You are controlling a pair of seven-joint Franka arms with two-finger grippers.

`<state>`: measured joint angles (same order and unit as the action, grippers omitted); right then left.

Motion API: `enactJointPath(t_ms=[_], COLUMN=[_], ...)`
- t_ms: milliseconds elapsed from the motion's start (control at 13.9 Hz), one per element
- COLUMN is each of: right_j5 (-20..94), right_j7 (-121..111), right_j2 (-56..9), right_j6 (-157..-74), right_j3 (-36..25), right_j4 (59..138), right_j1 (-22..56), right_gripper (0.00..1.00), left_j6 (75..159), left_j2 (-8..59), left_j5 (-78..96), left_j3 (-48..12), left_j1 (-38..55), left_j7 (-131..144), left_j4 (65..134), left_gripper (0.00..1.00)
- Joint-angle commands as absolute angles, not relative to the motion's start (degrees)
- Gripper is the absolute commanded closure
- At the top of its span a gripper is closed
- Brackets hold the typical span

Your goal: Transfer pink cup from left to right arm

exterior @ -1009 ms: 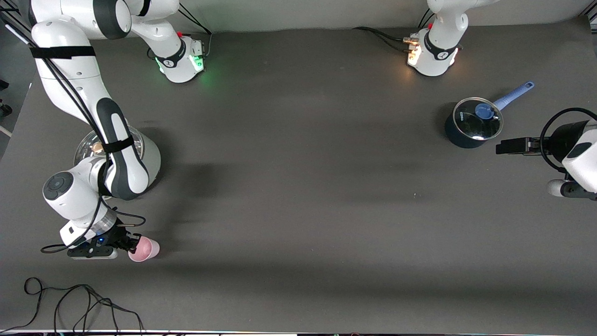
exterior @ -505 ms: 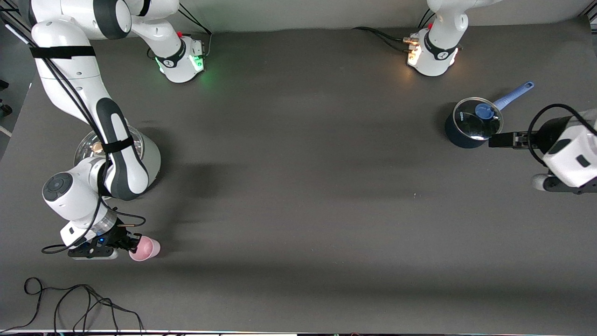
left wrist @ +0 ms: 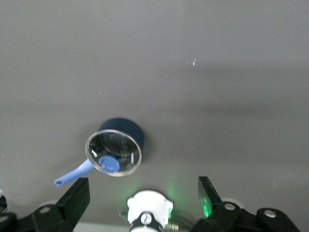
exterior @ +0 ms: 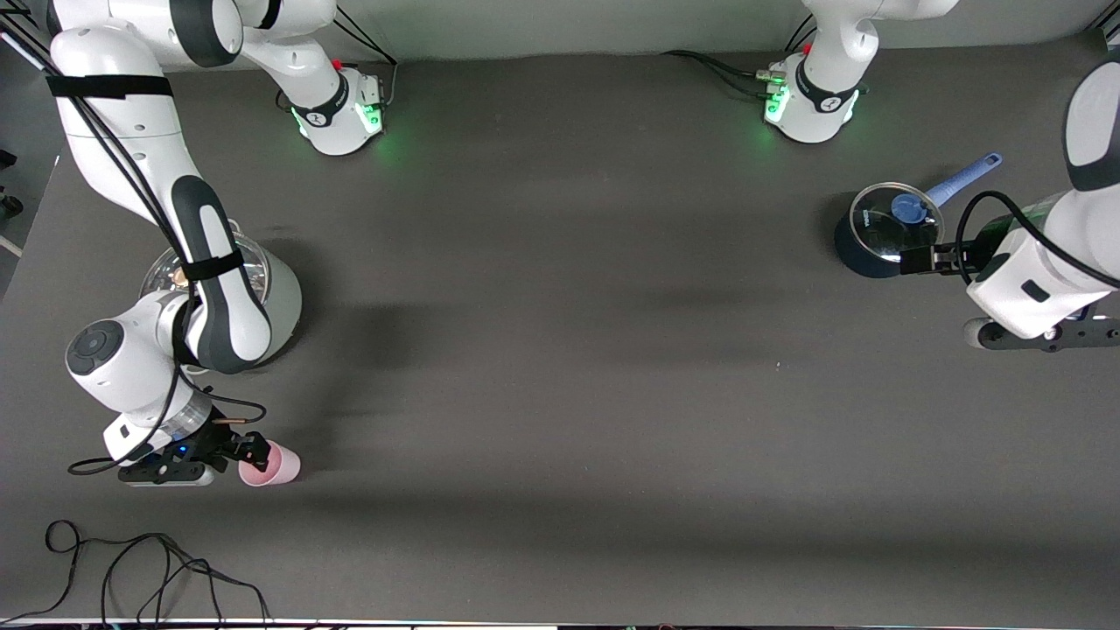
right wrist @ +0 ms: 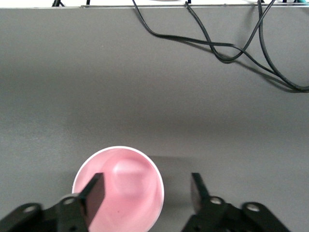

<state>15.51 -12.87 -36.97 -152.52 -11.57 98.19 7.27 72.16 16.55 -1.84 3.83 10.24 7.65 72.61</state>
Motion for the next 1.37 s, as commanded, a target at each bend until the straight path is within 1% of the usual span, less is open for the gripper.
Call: enactJointPath(t_ms=[0, 72, 216, 361, 433, 505, 577, 721, 793, 1009, 1082, 1298], right_j5=[16.6, 16.1, 15.8, 13.6, 11.8, 10.3, 8.9, 7.0, 6.9, 6.9, 6.8, 2.8], right_j7=[-13.9, -13.8, -13.6, -13.5, -13.2, -13.0, -12.7, -12.7, -12.7, -12.0, -12.0, -11.3], right_j2=[-33.1, -31.3, -27.0, -22.3, -19.5, -17.0, -14.4, -9.9, -8.2, -2.8, -1.4, 1.6], right_j6=[-145.4, -142.2, -135.0, -128.2, -124.8, -121.7, -118.5, -113.9, -111.9, -105.9, -104.6, -100.9], right_j3=[-11.8, -11.9, -12.1, -13.2, -13.3, -13.4, -13.4, -13.4, -13.4, -15.7, -15.8, -15.7], right_j4=[98.7, 98.8, 98.9, 98.8, 98.7, 98.7, 98.5, 98.6, 98.6, 99.1, 99.1, 99.5], right_j1=[7.5, 7.6, 7.6, 7.8, 7.7, 7.7, 7.6, 7.5, 7.3, 7.7, 7.6, 7.9], right_gripper=[0.0, 0.0, 0.0, 0.0, 0.0, 0.0, 0.0, 0.0, 0.0, 0.0, 0.0, 0.0], left_j6=[85.7, 90.4, 97.8, 103.1, 104.8, 105.0, 105.3, 105.0, 104.2, 96.3, 96.2, 95.9], left_j2=[2.6, -0.6, -5.3, -7.5, -8.0, -8.1, -8.0, -7.0, -5.3, 0.9, 1.7, 1.2], left_j5=[-2.5, -2.5, -2.5, -2.6, -3.1, -3.3, -3.3, -2.6, -2.5, -0.6, -0.6, 0.1], left_j3=[5.8, 5.7, 5.5, 5.2, 3.2, -0.7, -3.6, -4.6, -4.6, -4.7, -4.6, -4.7], left_j1=[11.9, 11.8, 11.3, 10.7, 9.5, 6.6, 4.2, 3.1, 3.1, 1.9, 1.8, 1.8], left_j7=[7.5, 7.6, 7.6, 7.5, 7.4, 7.5, 7.5, 8.0, 8.5, 8.4, 8.4, 7.8], left_j4=[93.9, 99.1, 106.7, 110.6, 112.0, 112.6, 112.4, 109.7, 106.8, 95.2, 93.5, 92.6], left_gripper=[0.0, 0.0, 0.0, 0.0, 0.0, 0.0, 0.0, 0.0, 0.0, 0.0, 0.0, 0.0])
